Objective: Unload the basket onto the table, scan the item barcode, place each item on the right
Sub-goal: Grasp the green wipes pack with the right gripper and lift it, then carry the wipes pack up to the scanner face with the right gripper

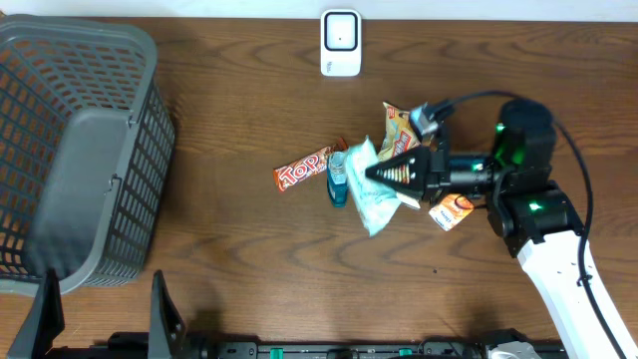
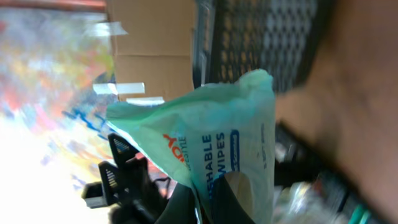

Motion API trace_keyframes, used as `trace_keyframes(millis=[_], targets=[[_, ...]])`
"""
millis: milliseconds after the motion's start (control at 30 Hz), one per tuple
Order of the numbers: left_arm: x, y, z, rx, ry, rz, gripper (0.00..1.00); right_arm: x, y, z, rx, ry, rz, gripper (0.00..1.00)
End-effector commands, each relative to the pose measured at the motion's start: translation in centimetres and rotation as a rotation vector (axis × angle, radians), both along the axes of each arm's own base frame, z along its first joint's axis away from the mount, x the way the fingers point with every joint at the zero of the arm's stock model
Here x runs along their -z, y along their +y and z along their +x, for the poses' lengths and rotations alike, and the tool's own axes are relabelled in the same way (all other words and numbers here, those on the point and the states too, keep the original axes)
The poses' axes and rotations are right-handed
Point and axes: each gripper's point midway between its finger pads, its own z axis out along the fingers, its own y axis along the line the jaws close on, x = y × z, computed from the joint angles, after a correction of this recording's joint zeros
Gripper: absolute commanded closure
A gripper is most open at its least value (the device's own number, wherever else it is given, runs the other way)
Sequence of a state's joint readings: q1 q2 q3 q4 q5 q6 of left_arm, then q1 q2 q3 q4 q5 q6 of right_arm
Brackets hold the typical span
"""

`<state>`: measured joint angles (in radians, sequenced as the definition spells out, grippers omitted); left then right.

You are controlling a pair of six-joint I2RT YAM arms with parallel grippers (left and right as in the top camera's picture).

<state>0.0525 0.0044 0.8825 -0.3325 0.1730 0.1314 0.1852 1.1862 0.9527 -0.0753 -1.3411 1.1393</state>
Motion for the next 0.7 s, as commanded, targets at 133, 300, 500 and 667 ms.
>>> trace_keyframes(millis=[133, 300, 500, 667], targets=[[2.6, 0.4, 3.4, -0.037, 0.048, 0.031, 0.02, -3.6, -0.4, 0.6, 0.012, -0.405, 0.041, 0.99], [6.9, -0.7, 7.3, 0.064, 0.173, 0.008, 0.02, -3.6, -0.7, 3.3, 0.158, -0.553, -0.013, 0.99], [11.6, -2.4, 11.2, 0.181, 0.265, 0.031, 0.02, 0.0, -2.8, 8.1, 0.427, -0.570, -0.242, 0.98], [14.8, -2.3, 13.2, 0.200, 0.361, -0.042, 0.02, 1.0, -4.8, 10.7, 0.591, -0.596, -0.372, 0.99]])
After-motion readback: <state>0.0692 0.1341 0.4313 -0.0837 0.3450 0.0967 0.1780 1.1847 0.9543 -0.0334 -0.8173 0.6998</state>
